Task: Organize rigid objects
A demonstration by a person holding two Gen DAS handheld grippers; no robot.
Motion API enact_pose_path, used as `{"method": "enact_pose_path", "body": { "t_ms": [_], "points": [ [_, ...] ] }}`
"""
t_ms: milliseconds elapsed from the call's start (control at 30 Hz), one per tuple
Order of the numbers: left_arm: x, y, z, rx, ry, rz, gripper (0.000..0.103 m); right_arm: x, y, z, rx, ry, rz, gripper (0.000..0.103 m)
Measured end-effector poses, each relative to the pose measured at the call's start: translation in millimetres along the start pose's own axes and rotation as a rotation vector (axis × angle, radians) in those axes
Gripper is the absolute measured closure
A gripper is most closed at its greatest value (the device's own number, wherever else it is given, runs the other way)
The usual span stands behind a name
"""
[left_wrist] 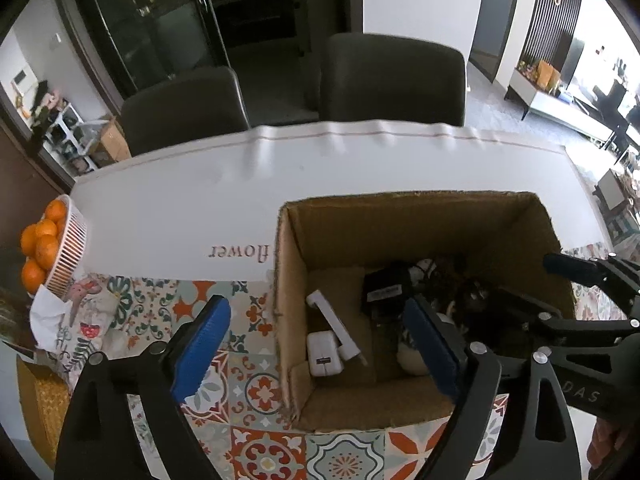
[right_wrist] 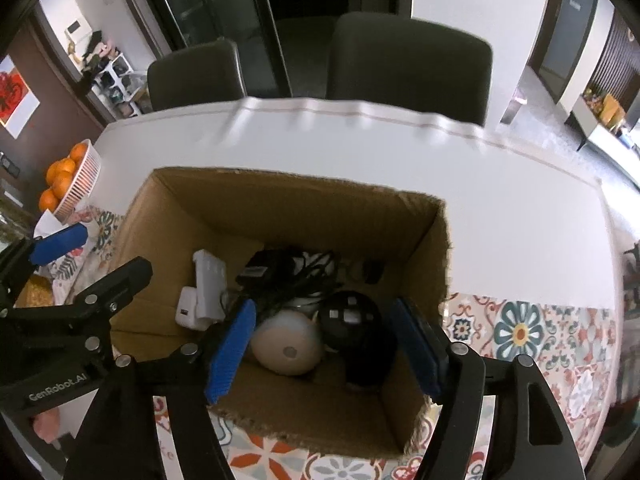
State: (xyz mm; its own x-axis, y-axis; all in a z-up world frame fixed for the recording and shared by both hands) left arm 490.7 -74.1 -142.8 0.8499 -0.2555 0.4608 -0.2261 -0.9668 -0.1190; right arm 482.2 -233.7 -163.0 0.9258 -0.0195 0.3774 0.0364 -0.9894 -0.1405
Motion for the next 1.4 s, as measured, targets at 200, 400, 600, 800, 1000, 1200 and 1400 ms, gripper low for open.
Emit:
{"method": "enact_pose_path", "body": {
  "t_ms": [200, 400, 600, 800, 1000, 1200, 1400],
  "points": [
    [-8.5, -8.4, -34.0, 0.073, 0.083, -0.004, 0.004, -9.5, -0.5, -35.4, -0.070, 0.088, 0.012, 0.030],
    [-29.4, -10.9, -72.1, 0.119, 0.163, 0.001, 0.000, -26.2, 4.9, -79.8, -0.136, 0.203, 0.052, 0.024],
    [-50.6, -8.8, -116.3, 0.112, 0.257, -0.022, 0.000, -52.8, -0.8, -128.2, -0.120, 0.311, 0.087, 0.021],
    [-68.8, -5.0, -165.2, 0.123, 0.353, -0.038, 0.000, -77.1, -5.9, -171.6, -0.098, 0.404, 0.118, 0.018],
    [-88.8, -2.5, -206.4, 0.127, 0.436, -0.064, 0.000, -100.9, -6.3, -215.9, -0.125, 0.501, 0.119, 0.015],
    [-105.3, 4.7, -237.2, 0.100, 0.484, -0.072, 0.000, -122.7, -12.9, -249.4, -0.128, 0.570, 0.114, 0.013],
    [-119.0, 11.5, -262.7, 0.097, 0.531, -0.054, 0.000, -142.6, -16.5, -271.7, -0.119, 0.613, 0.119, 0.011]
  ]
}}
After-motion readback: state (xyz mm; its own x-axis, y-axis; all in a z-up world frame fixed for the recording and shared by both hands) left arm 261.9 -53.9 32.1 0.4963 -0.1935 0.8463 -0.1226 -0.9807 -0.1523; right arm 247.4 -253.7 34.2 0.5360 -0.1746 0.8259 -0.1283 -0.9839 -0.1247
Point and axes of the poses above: each gripper's, at about its wrist camera, not at the fingertips, and z roughly the way its jaws point, y to its right, x to its top, the point moved 9 cm from there along z, roughly the way its jaws point, and after that the axes turned 6 degrees about z, right-handed, at the moved point
